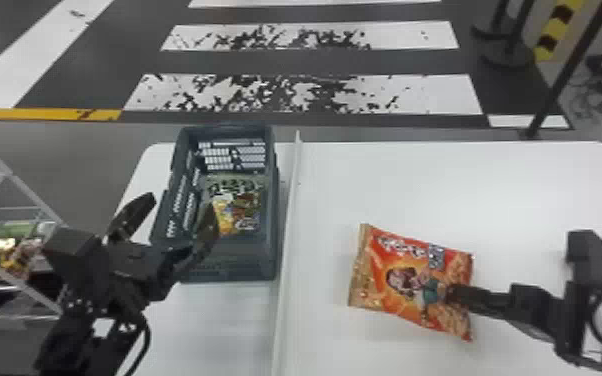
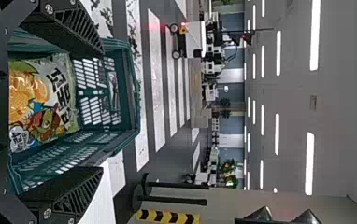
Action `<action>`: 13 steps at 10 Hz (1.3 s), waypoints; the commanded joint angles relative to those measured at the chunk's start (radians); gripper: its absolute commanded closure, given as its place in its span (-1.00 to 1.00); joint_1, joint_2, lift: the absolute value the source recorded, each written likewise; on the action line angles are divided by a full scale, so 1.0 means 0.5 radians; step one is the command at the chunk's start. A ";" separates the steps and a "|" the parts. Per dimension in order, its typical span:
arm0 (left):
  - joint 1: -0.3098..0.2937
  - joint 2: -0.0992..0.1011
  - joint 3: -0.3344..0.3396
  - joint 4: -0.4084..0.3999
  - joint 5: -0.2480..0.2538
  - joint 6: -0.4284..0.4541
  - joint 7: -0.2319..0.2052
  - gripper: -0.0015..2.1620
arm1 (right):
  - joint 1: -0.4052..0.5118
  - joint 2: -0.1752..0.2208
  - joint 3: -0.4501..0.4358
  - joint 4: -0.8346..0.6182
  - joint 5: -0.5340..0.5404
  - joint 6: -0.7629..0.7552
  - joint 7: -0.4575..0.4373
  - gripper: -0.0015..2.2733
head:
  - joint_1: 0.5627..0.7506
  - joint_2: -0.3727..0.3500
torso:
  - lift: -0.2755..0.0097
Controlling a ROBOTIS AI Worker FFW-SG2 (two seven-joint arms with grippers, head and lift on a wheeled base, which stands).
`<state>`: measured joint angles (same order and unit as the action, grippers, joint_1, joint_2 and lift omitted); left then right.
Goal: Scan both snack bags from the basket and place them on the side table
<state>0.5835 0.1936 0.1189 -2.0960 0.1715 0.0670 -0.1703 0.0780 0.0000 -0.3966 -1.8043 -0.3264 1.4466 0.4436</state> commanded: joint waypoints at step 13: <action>-0.017 0.018 0.004 0.032 0.022 0.000 0.000 -0.88 | 0.498 -0.577 1.404 -0.236 2.527 -1.630 -1.016 0.99 | 0.41 -0.13 | 0.41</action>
<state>0.5771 0.2006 0.1212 -2.0818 0.1827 0.0668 -0.1702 0.3188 -0.2742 0.2676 -1.9521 0.8980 0.6321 -0.0674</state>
